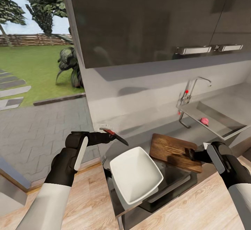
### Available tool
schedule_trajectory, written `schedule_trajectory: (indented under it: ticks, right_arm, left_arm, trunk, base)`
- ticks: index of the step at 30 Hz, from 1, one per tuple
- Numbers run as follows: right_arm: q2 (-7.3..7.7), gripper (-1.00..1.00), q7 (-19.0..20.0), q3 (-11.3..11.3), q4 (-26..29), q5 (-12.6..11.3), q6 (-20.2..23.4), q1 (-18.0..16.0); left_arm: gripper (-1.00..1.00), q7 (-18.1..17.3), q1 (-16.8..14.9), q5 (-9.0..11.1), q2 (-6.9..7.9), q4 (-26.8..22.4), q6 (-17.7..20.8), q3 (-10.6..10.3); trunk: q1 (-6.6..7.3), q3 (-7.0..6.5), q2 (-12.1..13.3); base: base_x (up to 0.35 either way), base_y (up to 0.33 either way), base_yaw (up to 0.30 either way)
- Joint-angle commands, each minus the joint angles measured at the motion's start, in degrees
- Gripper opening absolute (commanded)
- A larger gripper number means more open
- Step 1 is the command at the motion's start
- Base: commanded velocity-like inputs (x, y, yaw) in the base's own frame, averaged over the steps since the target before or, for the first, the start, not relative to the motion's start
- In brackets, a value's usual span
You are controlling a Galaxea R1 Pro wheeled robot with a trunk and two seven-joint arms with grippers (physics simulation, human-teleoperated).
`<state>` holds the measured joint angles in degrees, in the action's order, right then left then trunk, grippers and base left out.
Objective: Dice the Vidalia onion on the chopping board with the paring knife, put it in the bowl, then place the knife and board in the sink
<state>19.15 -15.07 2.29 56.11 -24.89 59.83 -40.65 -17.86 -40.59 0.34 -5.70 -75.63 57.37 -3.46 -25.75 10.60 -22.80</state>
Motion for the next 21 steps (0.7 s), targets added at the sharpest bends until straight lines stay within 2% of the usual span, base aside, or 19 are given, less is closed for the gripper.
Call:
schedule_trajectory:
  ticks: [1, 21]
  right_arm:
    - [0.01, -1.00, -0.6, 0.0, 0.1, -0.7, 0.2, 0.0]
    - [0.01, -1.00, -0.6, 0.0, 0.1, -0.7, 0.2, 0.0]
  left_arm:
    - [1.00, -0.1, -0.1, 0.0, -0.02, 0.0, 0.3, 0.0]
    - [1.00, -0.1, 0.0, 0.0, -0.02, 0.0, 0.3, 0.0]
  trunk:
    - [-0.04, 0.05, -0.1]
    - [-0.04, -1.77, -0.1]
  base:
    - [0.000, 0.000, 0.000]
    - [0.000, -0.004, 0.000]
